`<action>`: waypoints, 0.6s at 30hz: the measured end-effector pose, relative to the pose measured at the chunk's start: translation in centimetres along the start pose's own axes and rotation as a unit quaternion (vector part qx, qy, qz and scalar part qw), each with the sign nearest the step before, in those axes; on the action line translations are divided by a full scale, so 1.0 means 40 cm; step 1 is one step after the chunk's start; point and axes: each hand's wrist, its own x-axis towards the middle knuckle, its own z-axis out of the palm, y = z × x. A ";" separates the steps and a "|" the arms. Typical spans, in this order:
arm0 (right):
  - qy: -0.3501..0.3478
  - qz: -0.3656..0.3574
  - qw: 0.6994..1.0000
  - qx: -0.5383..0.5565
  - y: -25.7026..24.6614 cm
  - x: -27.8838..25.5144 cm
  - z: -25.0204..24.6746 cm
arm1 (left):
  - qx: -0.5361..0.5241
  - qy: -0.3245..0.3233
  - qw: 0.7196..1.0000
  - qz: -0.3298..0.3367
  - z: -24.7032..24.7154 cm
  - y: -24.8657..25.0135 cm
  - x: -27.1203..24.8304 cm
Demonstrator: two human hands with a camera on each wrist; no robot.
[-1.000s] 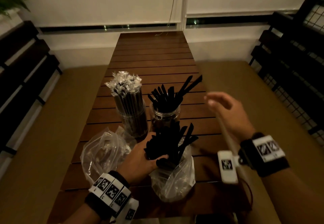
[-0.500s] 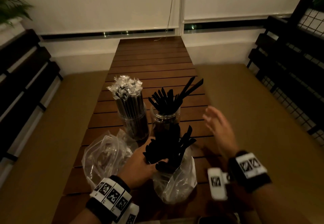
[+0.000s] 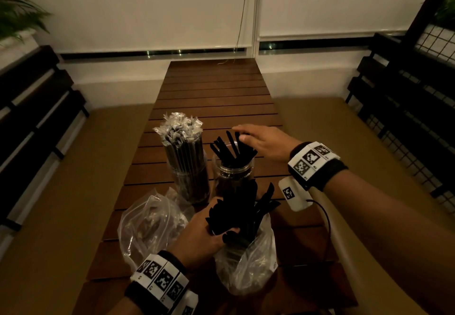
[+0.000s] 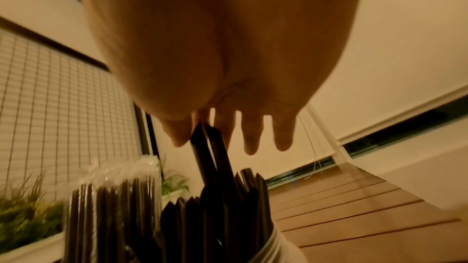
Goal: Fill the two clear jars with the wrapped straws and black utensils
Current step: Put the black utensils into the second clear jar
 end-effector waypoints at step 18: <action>-0.079 0.054 0.921 0.378 0.056 -0.266 0.279 | -0.076 -0.023 0.997 -0.022 0.011 -0.034 0.015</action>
